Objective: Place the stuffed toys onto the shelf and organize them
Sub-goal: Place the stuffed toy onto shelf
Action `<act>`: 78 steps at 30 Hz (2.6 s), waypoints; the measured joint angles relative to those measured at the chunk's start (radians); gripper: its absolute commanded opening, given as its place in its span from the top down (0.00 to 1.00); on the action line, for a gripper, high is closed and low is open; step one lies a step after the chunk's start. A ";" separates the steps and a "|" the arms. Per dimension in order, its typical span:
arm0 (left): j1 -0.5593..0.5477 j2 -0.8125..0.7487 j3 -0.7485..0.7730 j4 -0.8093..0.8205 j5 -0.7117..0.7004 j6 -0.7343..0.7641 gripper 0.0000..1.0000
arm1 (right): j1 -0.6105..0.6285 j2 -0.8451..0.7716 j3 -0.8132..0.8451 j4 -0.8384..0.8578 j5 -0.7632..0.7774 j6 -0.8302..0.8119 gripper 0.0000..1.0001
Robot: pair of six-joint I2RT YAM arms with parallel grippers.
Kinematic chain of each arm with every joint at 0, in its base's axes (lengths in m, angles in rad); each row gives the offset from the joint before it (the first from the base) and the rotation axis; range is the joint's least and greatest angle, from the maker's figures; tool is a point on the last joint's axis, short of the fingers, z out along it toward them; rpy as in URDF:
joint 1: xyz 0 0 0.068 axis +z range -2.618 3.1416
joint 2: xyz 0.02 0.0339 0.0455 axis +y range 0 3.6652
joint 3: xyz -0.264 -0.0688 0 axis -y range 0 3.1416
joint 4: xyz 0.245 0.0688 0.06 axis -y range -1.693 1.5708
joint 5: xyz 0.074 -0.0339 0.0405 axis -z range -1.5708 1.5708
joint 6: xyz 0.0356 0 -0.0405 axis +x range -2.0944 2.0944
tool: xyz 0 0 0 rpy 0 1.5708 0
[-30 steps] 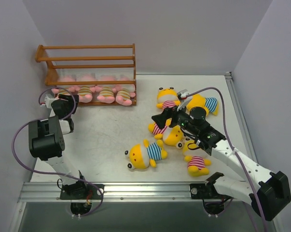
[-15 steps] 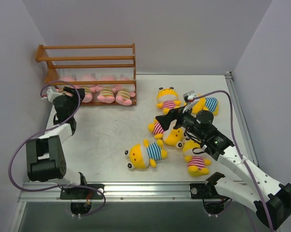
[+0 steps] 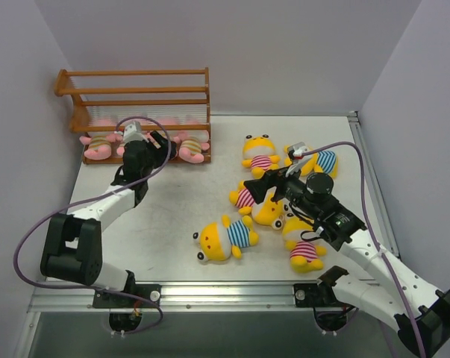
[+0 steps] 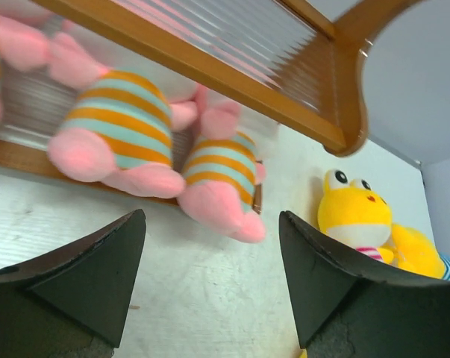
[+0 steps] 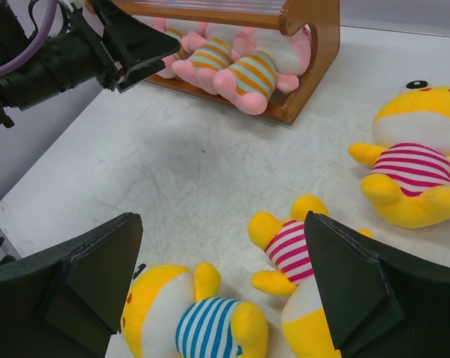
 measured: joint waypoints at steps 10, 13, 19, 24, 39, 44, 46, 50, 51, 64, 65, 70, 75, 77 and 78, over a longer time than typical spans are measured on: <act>-0.122 0.185 0.104 -0.002 -0.032 0.032 0.23 | 0.000 -0.002 0.000 -0.006 0.003 -0.008 0.06; -0.131 0.245 0.132 -0.002 -0.045 0.031 0.24 | 0.000 -0.002 0.000 -0.010 0.006 -0.013 0.06; -0.170 0.308 0.174 0.013 -0.086 0.029 0.27 | 0.000 -0.002 0.000 -0.010 0.009 -0.022 0.06; -0.183 0.331 0.176 0.023 -0.135 0.019 0.34 | 0.000 -0.002 0.000 -0.010 0.010 -0.023 0.06; -0.180 0.378 0.166 0.098 -0.192 -0.147 0.85 | 0.000 -0.002 0.000 -0.011 0.010 -0.023 0.06; -0.168 0.385 0.147 0.130 -0.185 -0.209 0.91 | 0.000 -0.002 0.000 -0.011 0.010 -0.023 0.06; -0.160 0.386 0.138 0.142 -0.179 -0.236 0.91 | 0.000 -0.002 0.000 -0.011 0.010 -0.023 0.06; -0.142 0.394 0.128 0.158 -0.160 -0.277 0.90 | 0.000 -0.002 0.000 -0.011 0.010 -0.023 0.06; -0.139 0.397 0.128 0.163 -0.154 -0.284 0.89 | 0.000 -0.002 0.000 -0.011 0.010 -0.023 0.06; -0.136 0.419 0.127 0.198 -0.094 -0.317 0.52 | 0.000 -0.002 -0.006 -0.011 0.010 -0.023 0.06; -0.135 0.417 0.125 0.199 -0.093 -0.317 0.49 | 0.000 -0.003 -0.006 -0.011 0.010 -0.023 0.06; -0.129 0.362 0.080 0.181 -0.099 -0.303 0.33 | 0.000 -0.005 -0.006 -0.011 0.010 -0.023 0.06; -0.105 0.256 0.041 0.149 -0.109 -0.279 0.20 | 0.000 -0.006 -0.006 -0.011 0.010 -0.023 0.06; -0.090 0.204 0.024 0.142 -0.109 -0.266 0.19 | 0.000 -0.008 -0.006 -0.012 0.010 -0.023 0.06; -0.081 0.178 0.014 0.138 -0.109 -0.257 0.19 | 0.000 -0.010 -0.006 -0.014 0.010 -0.023 0.06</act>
